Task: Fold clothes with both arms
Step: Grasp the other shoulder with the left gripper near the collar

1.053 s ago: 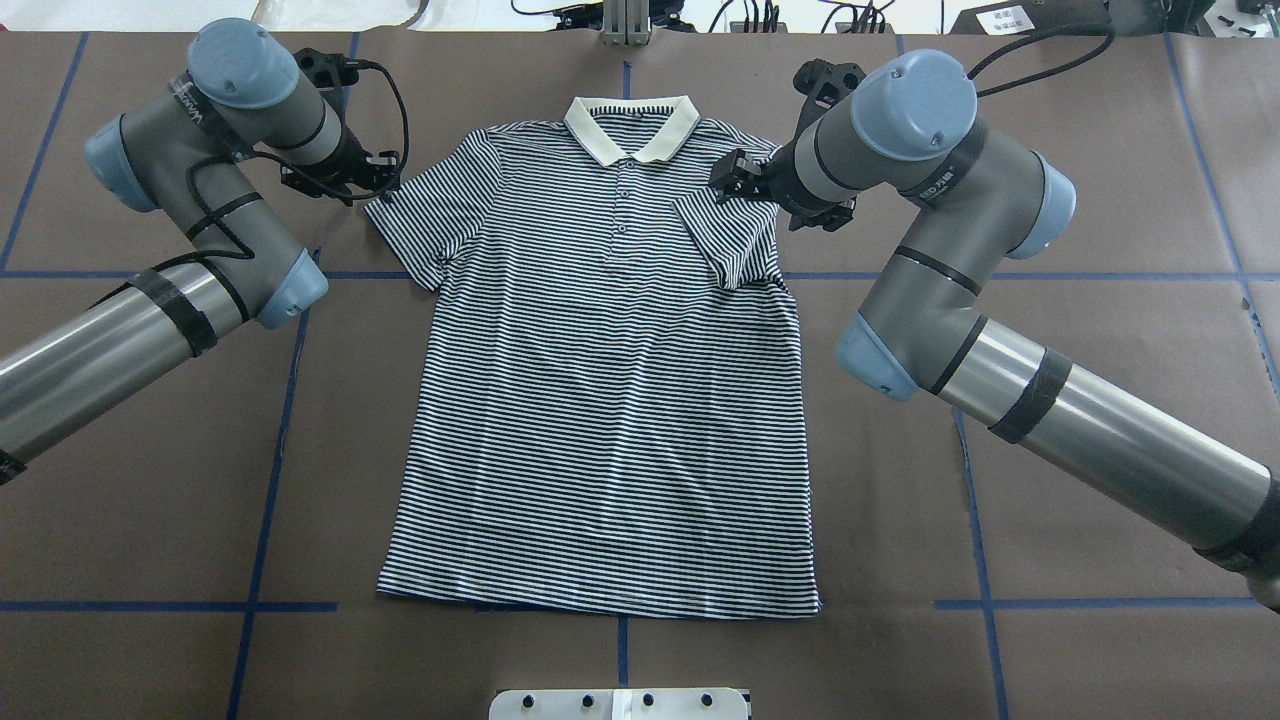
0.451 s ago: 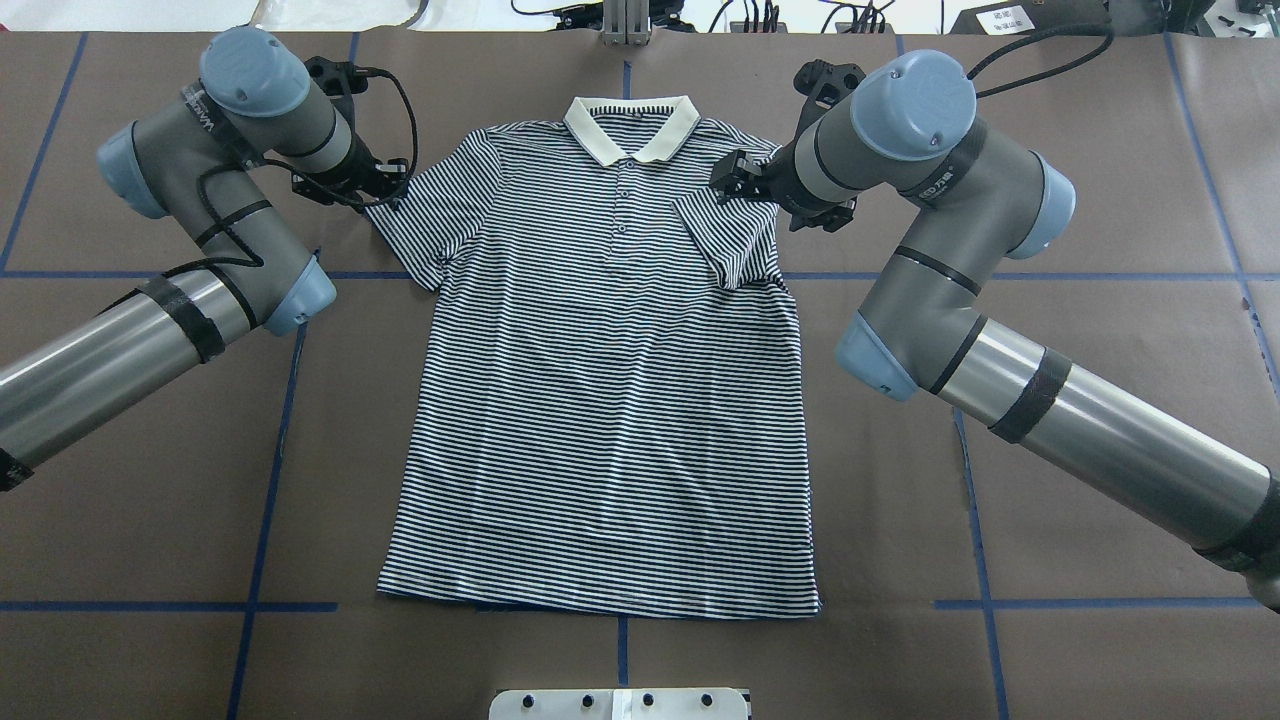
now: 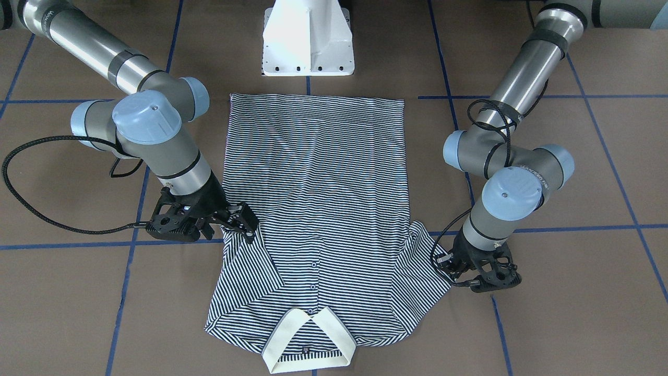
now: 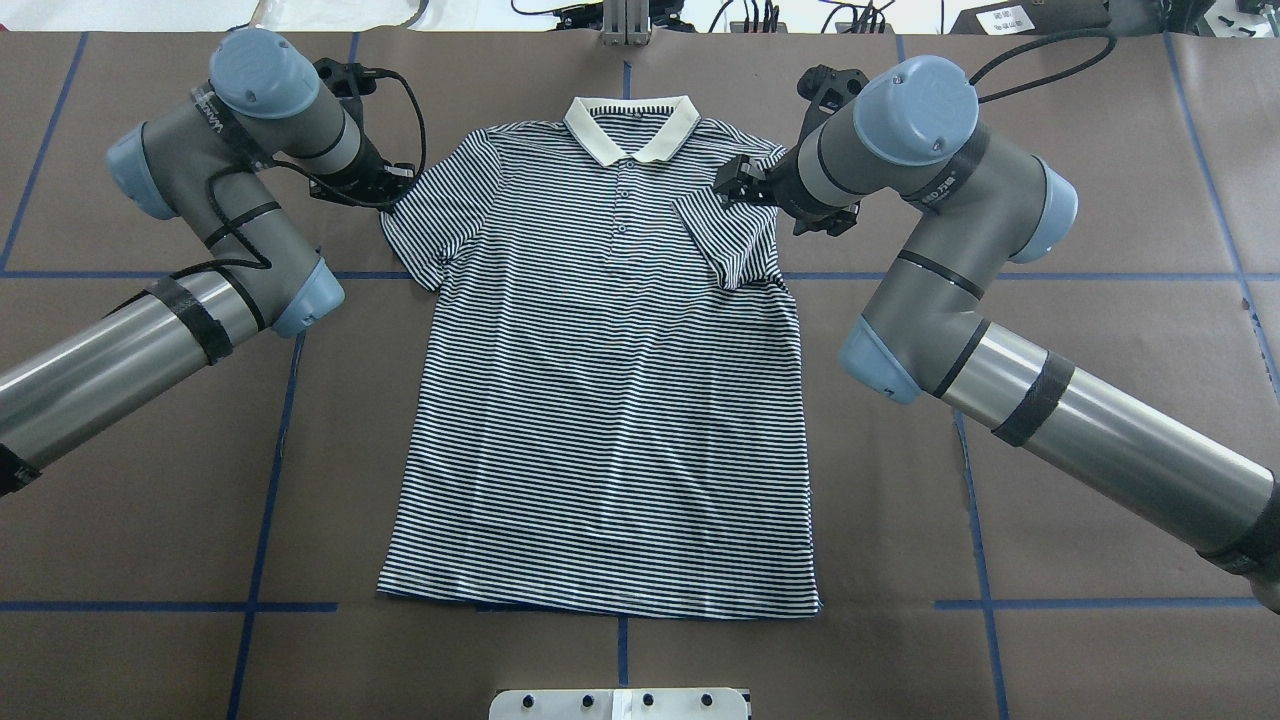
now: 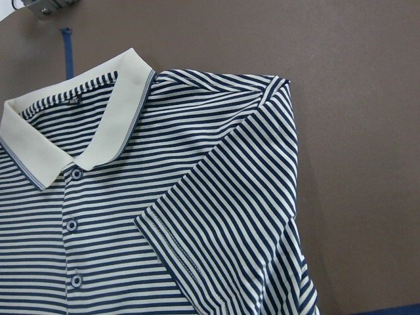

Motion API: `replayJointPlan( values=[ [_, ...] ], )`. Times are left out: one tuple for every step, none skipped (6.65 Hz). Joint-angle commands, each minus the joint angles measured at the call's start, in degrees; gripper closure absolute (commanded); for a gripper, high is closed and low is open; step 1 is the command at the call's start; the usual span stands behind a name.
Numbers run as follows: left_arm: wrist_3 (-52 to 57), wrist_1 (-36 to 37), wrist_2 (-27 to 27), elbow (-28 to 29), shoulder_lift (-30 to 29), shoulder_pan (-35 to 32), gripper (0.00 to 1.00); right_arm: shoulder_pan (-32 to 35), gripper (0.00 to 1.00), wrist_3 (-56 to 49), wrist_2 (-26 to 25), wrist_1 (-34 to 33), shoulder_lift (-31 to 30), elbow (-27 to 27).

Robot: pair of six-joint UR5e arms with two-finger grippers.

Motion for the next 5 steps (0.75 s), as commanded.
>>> replayJointPlan(
  values=[
    [-1.99,2.45,-0.43,-4.98,-1.30,0.09,1.00,0.11,0.00,-0.02,0.08,0.05,-0.11,0.25],
    [-5.74,4.83,-0.43,-10.24,-3.04,0.35,1.00,0.55,0.00,-0.02,0.60,0.05,-0.11,0.78],
    [-10.73,4.85,0.18,-9.94,-6.36,4.01,1.00,1.07,0.00,-0.02,1.56,0.05,-0.19,0.87],
    [-12.35,4.50,2.45,-7.76,-8.31,6.57,1.00,1.43,0.00,-0.02,1.75,0.05,-0.19,0.96],
    [-12.28,3.45,5.00,-4.18,-9.55,7.46,1.00,1.95,0.00,-0.02,1.75,-0.12,-0.28,0.87]
  ],
)
